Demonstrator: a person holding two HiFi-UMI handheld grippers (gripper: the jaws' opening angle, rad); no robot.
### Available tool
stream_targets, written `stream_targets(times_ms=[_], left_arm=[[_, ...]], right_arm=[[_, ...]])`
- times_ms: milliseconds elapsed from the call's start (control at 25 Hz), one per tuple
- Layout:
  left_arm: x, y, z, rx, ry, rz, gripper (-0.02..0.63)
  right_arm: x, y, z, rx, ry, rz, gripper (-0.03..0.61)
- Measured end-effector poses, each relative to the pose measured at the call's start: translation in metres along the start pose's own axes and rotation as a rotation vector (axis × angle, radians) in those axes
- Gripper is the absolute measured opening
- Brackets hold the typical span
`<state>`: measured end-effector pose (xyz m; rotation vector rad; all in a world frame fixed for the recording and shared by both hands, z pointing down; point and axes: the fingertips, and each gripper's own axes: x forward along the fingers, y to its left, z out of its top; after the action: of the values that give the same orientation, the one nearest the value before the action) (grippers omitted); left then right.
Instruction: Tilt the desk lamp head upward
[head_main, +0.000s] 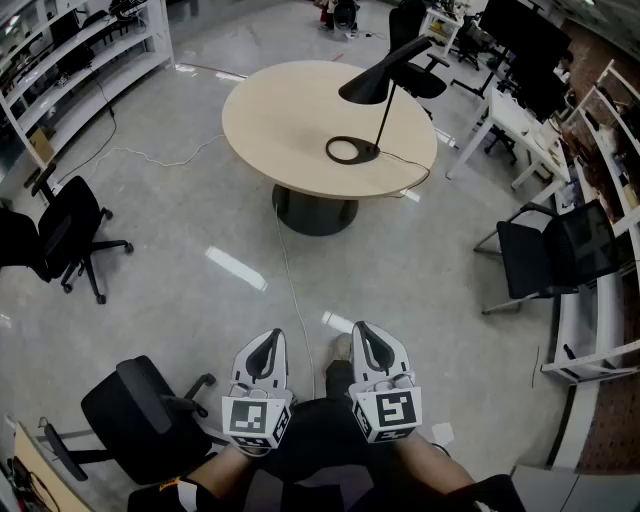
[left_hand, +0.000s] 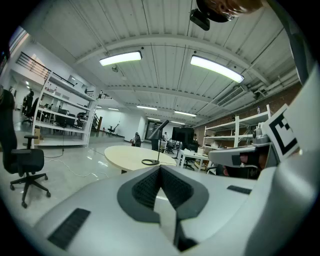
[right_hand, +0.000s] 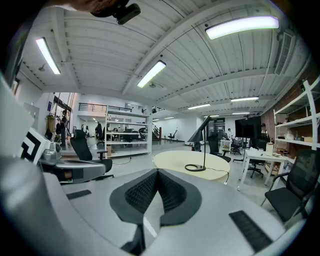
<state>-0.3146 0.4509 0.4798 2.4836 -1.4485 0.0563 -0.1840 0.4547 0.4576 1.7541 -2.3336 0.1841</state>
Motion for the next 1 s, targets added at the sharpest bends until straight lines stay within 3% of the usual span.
stream_targets(times_ms=[320, 760, 1000], left_arm=[[0.079, -0.002, 0.021, 0.056, 0.003, 0.032, 0.046], [0.282, -0.067, 0.068, 0.117, -0.004, 0.042, 0.046], [0.363, -0.099, 0.081, 0.141, -0.002, 0.057, 0.046]], right_arm=[[0.065, -0.058, 0.012, 0.021, -0.015, 0.039, 0.014], [0.167, -0.259, 0.045, 0.056, -0.057, 0.03, 0.014], [0.197, -0.337, 0.055, 0.01, -0.077, 0.038, 0.014]])
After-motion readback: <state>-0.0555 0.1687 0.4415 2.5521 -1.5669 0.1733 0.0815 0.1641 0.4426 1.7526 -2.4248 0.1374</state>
